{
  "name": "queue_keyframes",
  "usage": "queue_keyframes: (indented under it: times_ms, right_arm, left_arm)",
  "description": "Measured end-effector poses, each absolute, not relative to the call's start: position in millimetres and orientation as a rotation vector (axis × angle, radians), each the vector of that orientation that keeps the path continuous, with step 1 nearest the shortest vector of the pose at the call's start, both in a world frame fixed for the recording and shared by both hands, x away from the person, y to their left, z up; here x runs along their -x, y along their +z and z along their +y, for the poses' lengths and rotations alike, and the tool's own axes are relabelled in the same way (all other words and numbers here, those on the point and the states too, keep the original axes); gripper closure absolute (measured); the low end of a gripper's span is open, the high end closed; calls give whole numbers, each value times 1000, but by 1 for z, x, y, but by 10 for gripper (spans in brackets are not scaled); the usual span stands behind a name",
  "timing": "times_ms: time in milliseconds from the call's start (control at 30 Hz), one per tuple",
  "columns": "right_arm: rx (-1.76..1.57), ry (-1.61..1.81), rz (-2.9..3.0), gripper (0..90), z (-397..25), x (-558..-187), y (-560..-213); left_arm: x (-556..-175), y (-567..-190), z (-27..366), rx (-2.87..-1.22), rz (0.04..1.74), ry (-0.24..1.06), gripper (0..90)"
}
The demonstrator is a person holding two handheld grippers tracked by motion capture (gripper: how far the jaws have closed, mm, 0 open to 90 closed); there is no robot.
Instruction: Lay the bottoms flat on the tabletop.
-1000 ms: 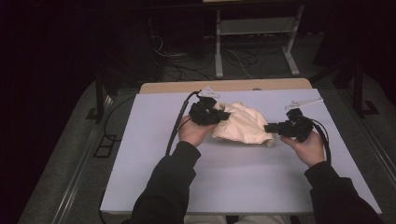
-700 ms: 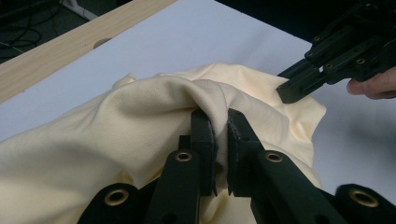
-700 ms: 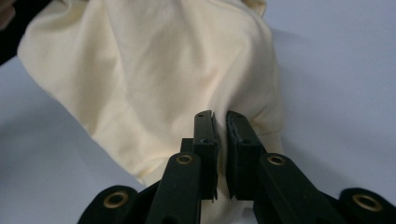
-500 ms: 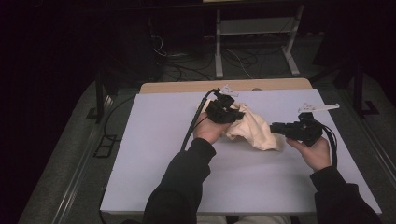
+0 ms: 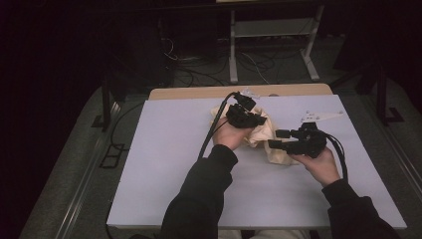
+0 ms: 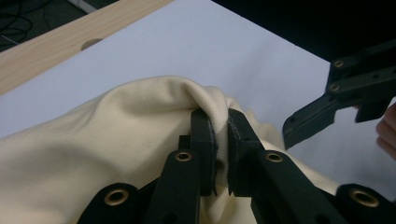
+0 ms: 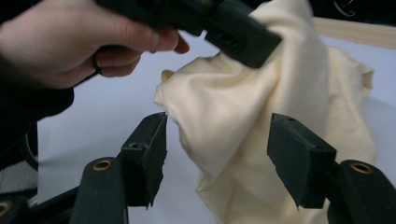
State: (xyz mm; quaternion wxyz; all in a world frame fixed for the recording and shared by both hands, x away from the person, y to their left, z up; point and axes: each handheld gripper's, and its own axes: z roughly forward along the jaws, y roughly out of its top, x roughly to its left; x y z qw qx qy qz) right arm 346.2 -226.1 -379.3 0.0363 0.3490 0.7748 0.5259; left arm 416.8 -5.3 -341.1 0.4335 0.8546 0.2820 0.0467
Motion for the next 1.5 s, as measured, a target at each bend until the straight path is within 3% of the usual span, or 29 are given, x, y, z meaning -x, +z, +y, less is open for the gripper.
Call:
queue_keyframes:
  times_ms: [67,100,167,200,233,333,433,667,1200,1333,1500]
  right_arm:
    - [-1077,1557,2386,396,-222,-347,-381]
    - [-1090,1536,2391,466,-220,-349,-382]
    - [-1097,1545,2421,738,-219,-353,-384]
    - [-1113,1529,2417,806,-220,-355,-383]
    - [-1113,1529,2417,806,-220,-355,-383]
    - [-1194,1529,2365,816,-233,-358,-377]
    - [-1248,1543,2315,815,-245,-360,-377]
    - [-1407,1516,2201,816,-277,-371,-384]
    - [-1474,1505,2163,815,-293,-378,-394]
    - [-1485,1509,2161,814,-296,-378,-396]
    - [-1492,1504,2162,814,-297,-378,-397]
  left_arm:
    - [-416,-343,-8,-2128,696,98,817]
    - [-415,-344,-10,-2134,685,94,817]
    - [-414,-346,-13,-2139,674,80,816]
    - [-413,-347,-14,-2132,669,87,800]
    - [-413,-346,-13,-2126,667,94,800]
    - [-413,-342,-2,-2049,660,97,681]
    - [-413,-339,6,-2014,668,87,646]
    - [-414,-340,31,-1986,735,189,391]
    - [-422,-370,73,-1934,884,219,232]
    - [-426,-382,80,-1931,920,226,152]
    - [-430,-392,86,-1913,954,219,146]
